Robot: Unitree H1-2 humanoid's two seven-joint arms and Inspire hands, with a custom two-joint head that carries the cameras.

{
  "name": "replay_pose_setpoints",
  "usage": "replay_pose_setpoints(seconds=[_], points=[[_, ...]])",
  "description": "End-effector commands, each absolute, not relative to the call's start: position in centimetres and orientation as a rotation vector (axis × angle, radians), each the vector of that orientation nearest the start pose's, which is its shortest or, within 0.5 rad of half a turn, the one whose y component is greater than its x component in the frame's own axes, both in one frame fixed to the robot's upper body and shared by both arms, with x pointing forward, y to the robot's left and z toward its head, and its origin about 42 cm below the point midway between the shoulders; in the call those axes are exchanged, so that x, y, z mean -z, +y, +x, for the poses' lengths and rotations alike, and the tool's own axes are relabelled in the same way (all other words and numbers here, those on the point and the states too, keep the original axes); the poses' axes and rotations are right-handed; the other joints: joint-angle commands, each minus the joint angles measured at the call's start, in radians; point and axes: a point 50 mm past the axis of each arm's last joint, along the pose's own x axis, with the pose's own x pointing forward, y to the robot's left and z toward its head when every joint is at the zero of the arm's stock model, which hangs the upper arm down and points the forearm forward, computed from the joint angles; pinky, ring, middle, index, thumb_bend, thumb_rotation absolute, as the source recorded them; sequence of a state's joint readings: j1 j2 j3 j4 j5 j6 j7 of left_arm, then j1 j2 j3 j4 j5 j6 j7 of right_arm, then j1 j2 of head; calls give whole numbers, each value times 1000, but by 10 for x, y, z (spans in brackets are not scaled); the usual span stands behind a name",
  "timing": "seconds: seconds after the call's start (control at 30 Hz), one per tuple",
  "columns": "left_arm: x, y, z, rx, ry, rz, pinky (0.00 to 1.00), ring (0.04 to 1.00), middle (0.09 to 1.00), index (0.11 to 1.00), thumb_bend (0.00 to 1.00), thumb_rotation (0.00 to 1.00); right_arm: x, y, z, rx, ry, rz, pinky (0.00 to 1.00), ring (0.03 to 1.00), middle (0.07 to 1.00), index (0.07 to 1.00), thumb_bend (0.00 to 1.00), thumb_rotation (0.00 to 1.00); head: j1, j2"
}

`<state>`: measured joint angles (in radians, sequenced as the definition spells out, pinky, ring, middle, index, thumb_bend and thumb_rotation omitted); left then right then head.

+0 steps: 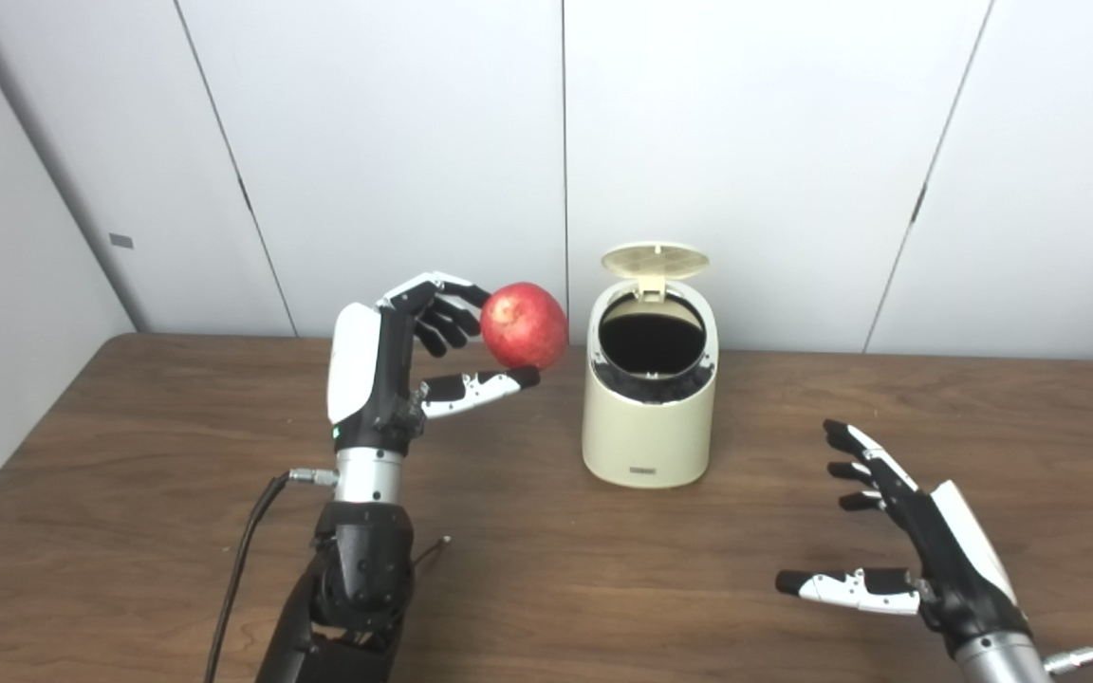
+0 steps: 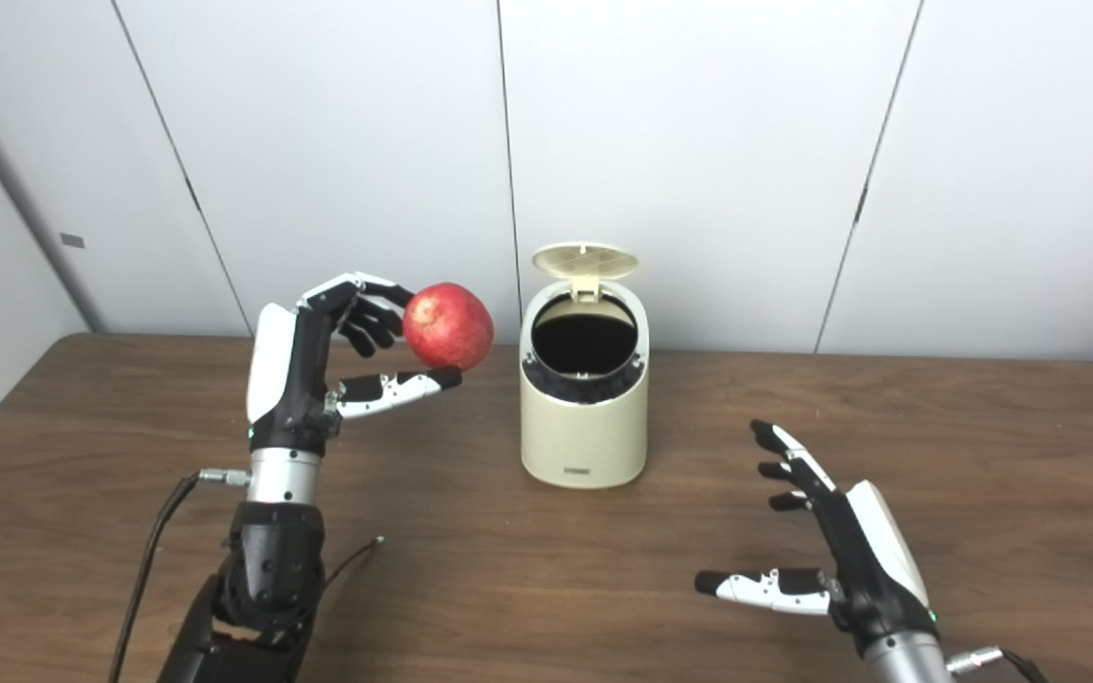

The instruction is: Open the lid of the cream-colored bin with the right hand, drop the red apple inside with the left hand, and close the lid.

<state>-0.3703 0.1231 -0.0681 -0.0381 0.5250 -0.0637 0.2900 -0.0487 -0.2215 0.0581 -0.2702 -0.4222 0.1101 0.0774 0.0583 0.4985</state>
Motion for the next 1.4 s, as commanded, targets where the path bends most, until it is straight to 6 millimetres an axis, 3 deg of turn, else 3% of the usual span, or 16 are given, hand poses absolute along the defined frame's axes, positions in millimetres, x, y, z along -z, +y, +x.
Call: replay_pose_setpoints(seconds=[0.0,0.73,1.37], points=[[-266,196,386,-209,-685,563,316,404,463,495,525,0,-191,-246,295,-51,-276,-643,699,826,899,902,754,195,-1,-1],[-263,155,408,-121,-691,558,340,425,471,490,525,0,-194,-237,295,-38,-282,-638,697,831,911,908,750,209,-48,-7],[-241,134,440,-103,-645,546,325,408,470,491,526,0,-196,-235,291,-35,-288,-632,698,823,909,904,754,235,-76,-4]])
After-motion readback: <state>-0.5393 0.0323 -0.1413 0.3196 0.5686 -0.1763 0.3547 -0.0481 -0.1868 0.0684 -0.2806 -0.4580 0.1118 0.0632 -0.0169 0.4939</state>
